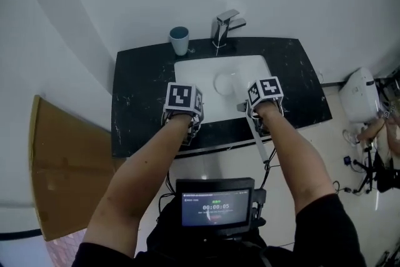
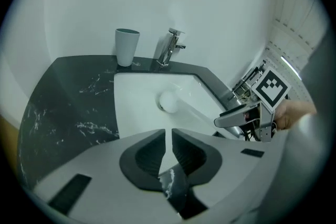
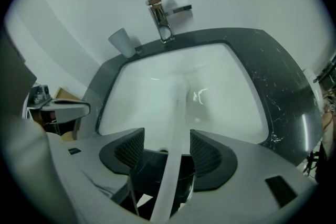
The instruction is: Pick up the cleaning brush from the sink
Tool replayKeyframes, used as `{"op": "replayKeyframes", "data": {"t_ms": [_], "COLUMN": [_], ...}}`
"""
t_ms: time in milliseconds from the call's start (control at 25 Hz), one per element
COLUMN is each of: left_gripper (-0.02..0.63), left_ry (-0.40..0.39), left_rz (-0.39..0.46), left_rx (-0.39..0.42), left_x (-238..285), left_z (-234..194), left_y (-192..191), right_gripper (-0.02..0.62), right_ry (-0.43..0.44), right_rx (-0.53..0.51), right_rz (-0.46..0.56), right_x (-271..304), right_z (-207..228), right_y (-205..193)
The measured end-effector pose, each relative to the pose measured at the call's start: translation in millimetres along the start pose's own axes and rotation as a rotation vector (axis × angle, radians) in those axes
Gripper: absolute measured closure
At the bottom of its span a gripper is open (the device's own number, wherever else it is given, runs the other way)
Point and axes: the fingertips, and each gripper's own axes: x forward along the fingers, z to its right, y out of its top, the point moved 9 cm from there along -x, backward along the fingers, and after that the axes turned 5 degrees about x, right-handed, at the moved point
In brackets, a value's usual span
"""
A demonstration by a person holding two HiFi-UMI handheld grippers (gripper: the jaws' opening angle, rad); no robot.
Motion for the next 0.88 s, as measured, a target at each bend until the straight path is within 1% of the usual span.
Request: {"op": "replayKeyframes", "data": {"t_ms": [80, 200, 240, 280, 320, 440, 520, 640, 760, 800, 880], "left_gripper": [0.554, 0.553, 0.553, 0.554, 0.554, 0.554, 0.554, 0.554, 0.555, 0.565, 0.575], "left_ry": [-0.014, -0.034, -0.036, -0.037, -0.039, -0.046, -0.055, -0.070, -0.057, -0.048, -0.042], "left_rz": [-0.022, -0.047, -0.055, -0.065, -0.075, -0.075, -0.078, -0.091, -0.061, -0.045, -0.021], "left_rx": [0.021, 0.009, 0.009, 0.011, 0.009, -0.017, -0.032, -0.041, -0.049, -0.049, -0.047], "left_x": [9, 17, 19, 21, 24, 28, 30, 32, 28, 27, 24], "left_z": [-13, -28, -32, -37, -40, -48, -48, -47, -45, -42, -33], "left_y": [6, 11, 13, 15, 15, 14, 13, 7, 4, 5, 7], "right_gripper": [0.319, 0.319, 0.328, 0.426, 0.497, 0.496, 0.505, 0.511, 0.515, 0.515, 0.514], "right_ry": [-0.040, -0.043, -0.047, -0.057, -0.071, -0.083, -0.081, -0.105, -0.128, -0.132, -0.124], "right_rx": [0.008, 0.026, 0.028, 0.019, 0.003, -0.022, -0.017, -0.035, -0.044, -0.048, -0.064], "right_rz": [-0.038, -0.083, -0.091, -0.101, -0.113, -0.139, -0.135, -0.129, -0.111, -0.102, -0.083], "right_x": [14, 35, 41, 46, 51, 61, 64, 63, 51, 43, 27], "right_z": [7, 12, 12, 11, 10, 8, 8, 8, 7, 6, 3], "right_y": [2, 5, 6, 8, 9, 14, 16, 14, 11, 9, 4]}}
